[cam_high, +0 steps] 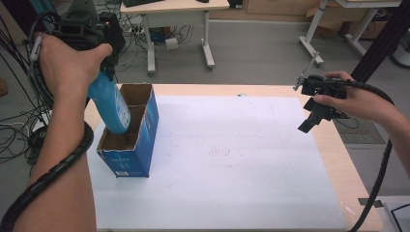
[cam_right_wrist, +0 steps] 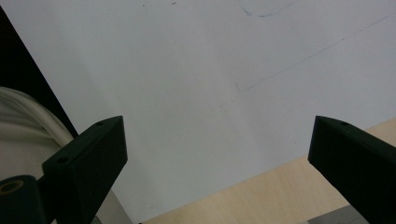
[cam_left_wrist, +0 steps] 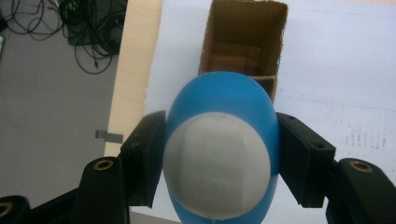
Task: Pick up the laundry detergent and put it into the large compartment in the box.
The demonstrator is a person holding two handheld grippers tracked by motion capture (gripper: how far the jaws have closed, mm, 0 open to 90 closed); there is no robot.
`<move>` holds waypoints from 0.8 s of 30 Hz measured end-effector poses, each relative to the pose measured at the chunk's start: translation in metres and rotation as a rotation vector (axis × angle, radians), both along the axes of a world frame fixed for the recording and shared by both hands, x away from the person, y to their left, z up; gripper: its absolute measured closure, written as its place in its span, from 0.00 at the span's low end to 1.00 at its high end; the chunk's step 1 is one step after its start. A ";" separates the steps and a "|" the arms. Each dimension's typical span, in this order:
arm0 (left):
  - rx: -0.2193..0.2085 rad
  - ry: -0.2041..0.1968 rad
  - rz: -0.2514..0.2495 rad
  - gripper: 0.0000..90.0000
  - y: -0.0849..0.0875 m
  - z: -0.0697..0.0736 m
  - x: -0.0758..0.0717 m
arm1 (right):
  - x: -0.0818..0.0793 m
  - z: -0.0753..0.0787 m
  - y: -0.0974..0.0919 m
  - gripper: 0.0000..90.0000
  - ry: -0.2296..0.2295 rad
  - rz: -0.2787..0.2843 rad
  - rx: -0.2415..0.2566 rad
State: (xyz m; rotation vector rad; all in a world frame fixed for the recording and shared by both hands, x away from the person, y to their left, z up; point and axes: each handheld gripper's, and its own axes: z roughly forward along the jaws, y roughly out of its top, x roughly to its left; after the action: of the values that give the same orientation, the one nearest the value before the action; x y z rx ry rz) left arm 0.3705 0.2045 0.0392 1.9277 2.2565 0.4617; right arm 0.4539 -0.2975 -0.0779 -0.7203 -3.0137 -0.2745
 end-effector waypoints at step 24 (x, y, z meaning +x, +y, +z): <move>0.011 0.059 -0.032 0.43 0.001 -0.063 0.013 | -0.001 -0.006 -0.003 0.05 0.006 -0.014 0.010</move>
State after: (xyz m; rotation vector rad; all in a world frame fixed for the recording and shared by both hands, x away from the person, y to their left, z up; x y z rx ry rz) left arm 0.3837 0.2054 -0.0238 2.0049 2.2597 0.4204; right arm 0.4531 -0.3000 -0.0842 -0.7405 -3.0001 -0.2876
